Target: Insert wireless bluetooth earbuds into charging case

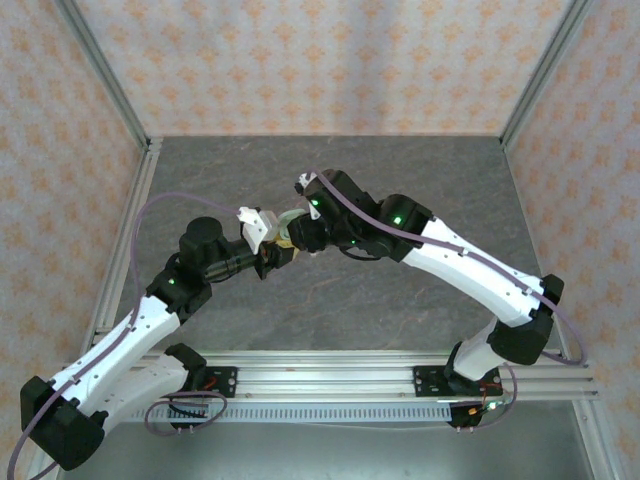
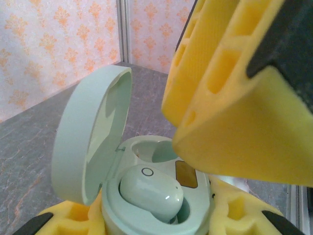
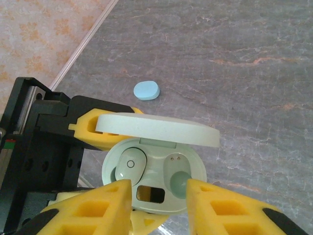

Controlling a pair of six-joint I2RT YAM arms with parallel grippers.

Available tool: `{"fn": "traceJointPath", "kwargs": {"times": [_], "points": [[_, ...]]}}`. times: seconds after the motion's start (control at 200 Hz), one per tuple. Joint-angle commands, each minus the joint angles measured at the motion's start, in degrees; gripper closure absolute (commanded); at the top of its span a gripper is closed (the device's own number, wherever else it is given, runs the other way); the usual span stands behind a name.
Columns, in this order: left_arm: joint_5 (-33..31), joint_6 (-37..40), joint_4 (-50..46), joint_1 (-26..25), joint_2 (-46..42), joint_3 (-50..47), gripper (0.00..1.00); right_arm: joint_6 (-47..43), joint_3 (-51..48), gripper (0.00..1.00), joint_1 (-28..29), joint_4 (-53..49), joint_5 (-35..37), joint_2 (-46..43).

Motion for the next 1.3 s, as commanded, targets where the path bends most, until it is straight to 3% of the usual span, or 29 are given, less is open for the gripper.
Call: {"fn": "traceJointPath", "kwargs": {"times": [0.0, 0.325, 0.66, 0.791, 0.976, 1.126, 1.296], "points": [[0.8, -0.3, 1.9, -0.5, -1.2, 1.4, 0.92, 1.4, -0.9, 0.65, 0.4, 0.5, -0.9, -1.2], [-0.2, 0.4, 1.6, -0.5, -1.6, 0.8, 0.92, 5.1, -1.9, 0.65, -2.2, -1.6, 2.0, -2.3], [-2.1, 1.2, 0.7, -0.5, -2.5, -0.5, 0.92, 13.6, -16.3, 0.65, -7.6, 5.0, 1.7, -14.5], [-2.0, 0.9, 0.4, -0.6, -3.1, -0.9, 0.92, 13.2, -20.1, 0.66, -8.5, 4.5, 1.6, -14.9], [-3.0, 0.8, -1.1, -0.5, -5.7, -1.8, 0.92, 8.4, -26.1, 0.72, -8.3, 4.2, 1.9, -12.7], [-5.1, 1.8, -4.2, -0.5, -8.4, -2.0, 0.92, 5.5, -29.3, 0.75, -2.0, 3.2, 8.9, -9.5], [-7.6, 2.0, -7.3, -0.5, -13.3, -2.6, 0.92, 9.1, -38.8, 0.76, -0.3, 13.9, 5.6, -6.7]]}}
